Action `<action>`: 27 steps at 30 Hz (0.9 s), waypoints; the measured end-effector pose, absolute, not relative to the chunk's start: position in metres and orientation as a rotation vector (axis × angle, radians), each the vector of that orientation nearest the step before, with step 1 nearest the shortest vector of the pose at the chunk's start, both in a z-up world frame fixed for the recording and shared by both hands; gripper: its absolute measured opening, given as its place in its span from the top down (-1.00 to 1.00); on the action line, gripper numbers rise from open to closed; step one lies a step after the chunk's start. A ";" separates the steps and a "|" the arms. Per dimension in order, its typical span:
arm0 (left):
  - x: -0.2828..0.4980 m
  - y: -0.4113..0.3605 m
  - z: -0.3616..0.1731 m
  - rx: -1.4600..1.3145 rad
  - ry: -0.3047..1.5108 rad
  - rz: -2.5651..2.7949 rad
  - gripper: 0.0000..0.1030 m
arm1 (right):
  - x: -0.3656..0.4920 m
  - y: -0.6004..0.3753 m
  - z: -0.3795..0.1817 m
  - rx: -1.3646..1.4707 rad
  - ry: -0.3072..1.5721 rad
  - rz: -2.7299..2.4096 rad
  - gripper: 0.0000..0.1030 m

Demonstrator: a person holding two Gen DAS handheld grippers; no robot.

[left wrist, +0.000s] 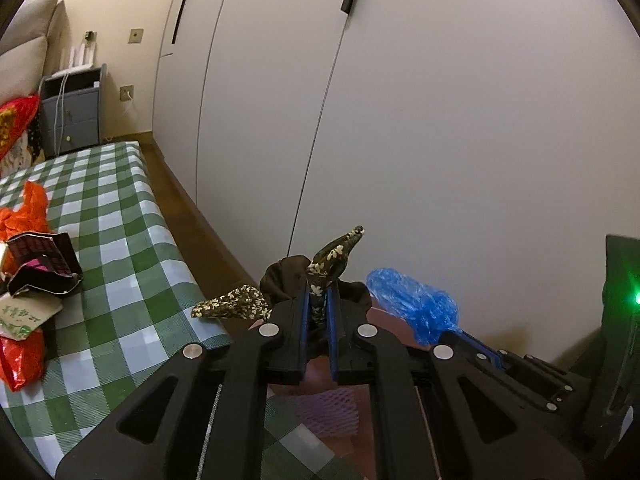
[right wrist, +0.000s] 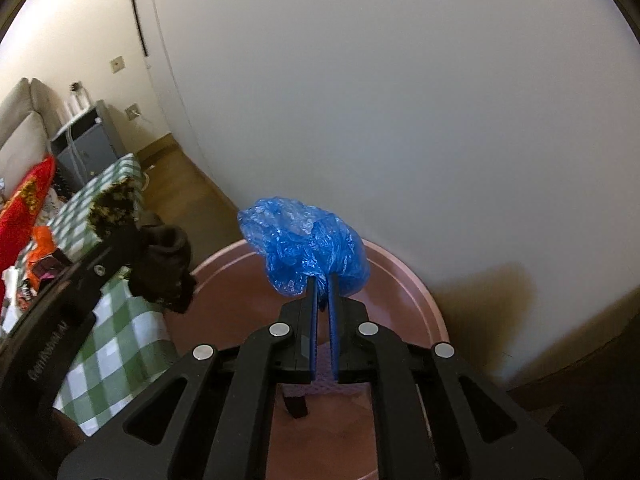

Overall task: Collect trash
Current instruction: 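Open both tools to drop the cloth and blue bag into the basin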

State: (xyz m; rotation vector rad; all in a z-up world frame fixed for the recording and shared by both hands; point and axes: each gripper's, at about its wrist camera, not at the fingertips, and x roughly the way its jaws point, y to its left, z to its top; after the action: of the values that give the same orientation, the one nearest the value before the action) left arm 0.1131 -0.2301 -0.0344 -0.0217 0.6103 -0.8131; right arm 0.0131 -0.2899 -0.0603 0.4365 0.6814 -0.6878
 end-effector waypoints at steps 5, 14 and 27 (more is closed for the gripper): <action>0.115 -0.229 -0.035 -0.049 0.619 -0.816 0.52 | 0.016 -0.293 -0.065 0.455 0.700 -0.710 0.40; 0.102 -0.216 -0.018 -0.041 0.585 -0.798 0.53 | 0.012 -0.290 -0.056 0.444 0.657 -0.696 0.10; 0.072 -0.144 0.013 -0.045 0.517 -0.624 0.50 | -0.008 -0.251 -0.017 0.375 0.520 -0.483 0.10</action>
State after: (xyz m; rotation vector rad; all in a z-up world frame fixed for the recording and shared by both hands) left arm 0.0722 -0.1437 0.0129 -0.0448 0.5165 -0.6245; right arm -0.0084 -0.2511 -0.0173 0.3750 0.5203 -0.4833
